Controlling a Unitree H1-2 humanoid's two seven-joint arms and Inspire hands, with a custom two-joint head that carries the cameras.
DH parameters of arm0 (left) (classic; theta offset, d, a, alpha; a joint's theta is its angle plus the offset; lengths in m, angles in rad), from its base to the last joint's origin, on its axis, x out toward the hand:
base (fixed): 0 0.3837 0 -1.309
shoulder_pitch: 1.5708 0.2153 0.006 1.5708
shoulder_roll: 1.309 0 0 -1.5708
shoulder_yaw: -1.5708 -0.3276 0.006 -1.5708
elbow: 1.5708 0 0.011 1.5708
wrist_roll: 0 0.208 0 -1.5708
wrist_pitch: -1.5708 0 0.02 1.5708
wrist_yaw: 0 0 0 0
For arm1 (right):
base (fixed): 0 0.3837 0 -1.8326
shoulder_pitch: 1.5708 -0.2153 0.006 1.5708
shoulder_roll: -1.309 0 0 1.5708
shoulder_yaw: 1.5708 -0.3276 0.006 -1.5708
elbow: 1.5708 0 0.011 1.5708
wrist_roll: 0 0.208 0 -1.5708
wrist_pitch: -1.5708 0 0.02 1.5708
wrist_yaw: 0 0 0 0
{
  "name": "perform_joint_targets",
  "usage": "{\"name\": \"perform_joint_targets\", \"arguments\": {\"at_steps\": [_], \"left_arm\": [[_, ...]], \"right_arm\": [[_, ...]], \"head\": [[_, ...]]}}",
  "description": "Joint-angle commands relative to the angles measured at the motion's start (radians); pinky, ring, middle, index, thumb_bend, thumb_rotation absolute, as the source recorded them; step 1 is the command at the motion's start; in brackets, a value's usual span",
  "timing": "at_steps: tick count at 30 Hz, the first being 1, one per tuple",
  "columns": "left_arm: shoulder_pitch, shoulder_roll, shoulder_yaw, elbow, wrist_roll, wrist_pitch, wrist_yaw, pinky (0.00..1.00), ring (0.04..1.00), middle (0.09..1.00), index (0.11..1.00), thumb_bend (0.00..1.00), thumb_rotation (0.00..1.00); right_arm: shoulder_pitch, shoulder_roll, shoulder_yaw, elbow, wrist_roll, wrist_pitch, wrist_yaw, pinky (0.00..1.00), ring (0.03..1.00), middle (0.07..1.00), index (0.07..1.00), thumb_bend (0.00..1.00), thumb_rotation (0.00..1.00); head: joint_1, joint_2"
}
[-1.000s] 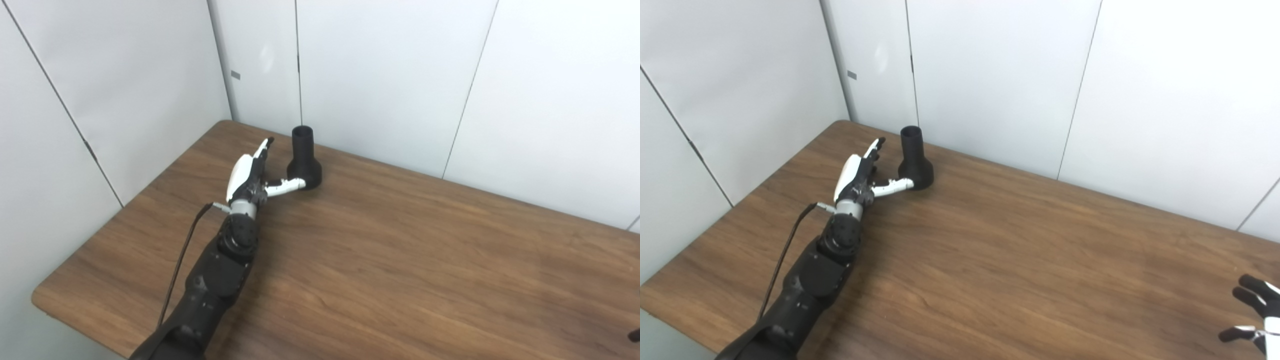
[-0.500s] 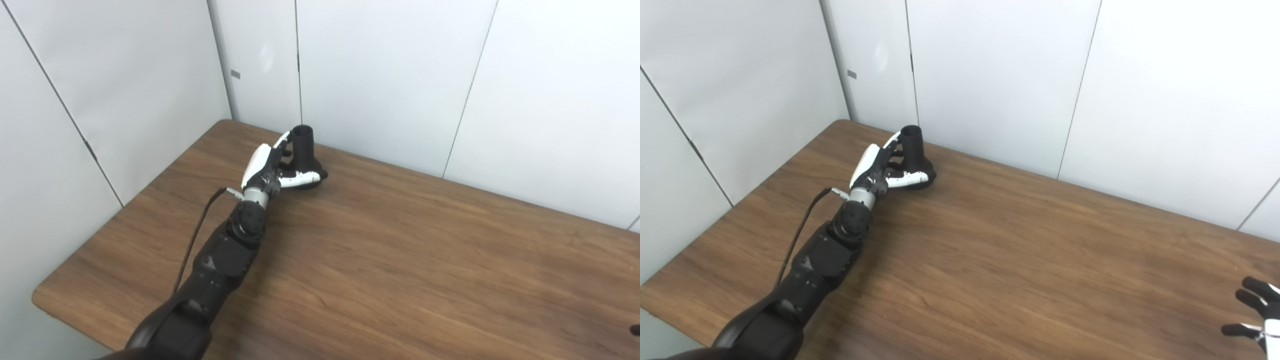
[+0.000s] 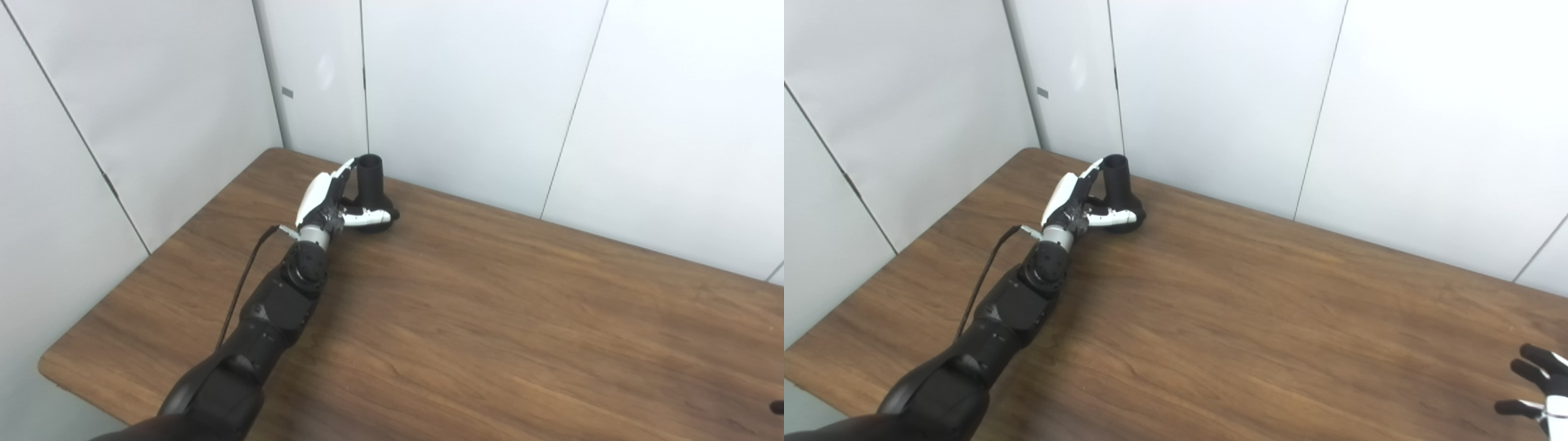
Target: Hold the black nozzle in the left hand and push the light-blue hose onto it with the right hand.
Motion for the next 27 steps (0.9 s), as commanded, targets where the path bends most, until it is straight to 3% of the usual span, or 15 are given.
{"name": "perform_joint_targets", "arguments": {"at_steps": [1,10,15,19,27], "left_arm": [[0.022,0.021,-0.024,0.052,0.017,0.032,-0.032,0.99,0.976,0.918,0.940,1.00,0.24],[0.055,0.087,-0.134,-0.008,0.111,0.006,-0.073,1.00,0.864,0.832,0.845,1.00,0.30],[0.050,0.097,-0.158,0.022,0.132,-0.017,-0.063,0.99,0.868,0.844,0.844,1.00,0.30],[0.059,0.103,-0.180,-0.017,0.171,0.014,-0.067,0.99,0.840,0.831,0.835,1.00,0.25],[0.050,0.104,-0.189,0.005,0.195,0.016,-0.066,0.98,0.826,0.814,0.819,1.00,0.26]], "right_arm": [[-0.009,-0.011,-0.006,-0.045,0.003,-0.021,0.006,0.47,0.766,0.776,0.671,0.05,0.69],[-0.007,-0.016,-0.010,-0.056,0.012,-0.010,0.011,0.53,0.797,0.792,0.689,0.01,0.68],[-0.006,-0.016,-0.015,-0.054,0.023,-0.008,0.016,0.58,0.804,0.802,0.701,0.02,0.67],[-0.005,-0.018,-0.014,-0.053,0.013,-0.009,0.015,0.61,0.811,0.808,0.711,0.01,0.66],[-0.007,-0.016,-0.013,-0.060,-0.003,0.001,0.010,0.67,0.824,0.820,0.726,0.00,0.63]], "head": [[-0.002,0.006],[-0.003,0.011],[-0.004,0.013],[-0.004,0.013],[-0.005,0.017]]}}
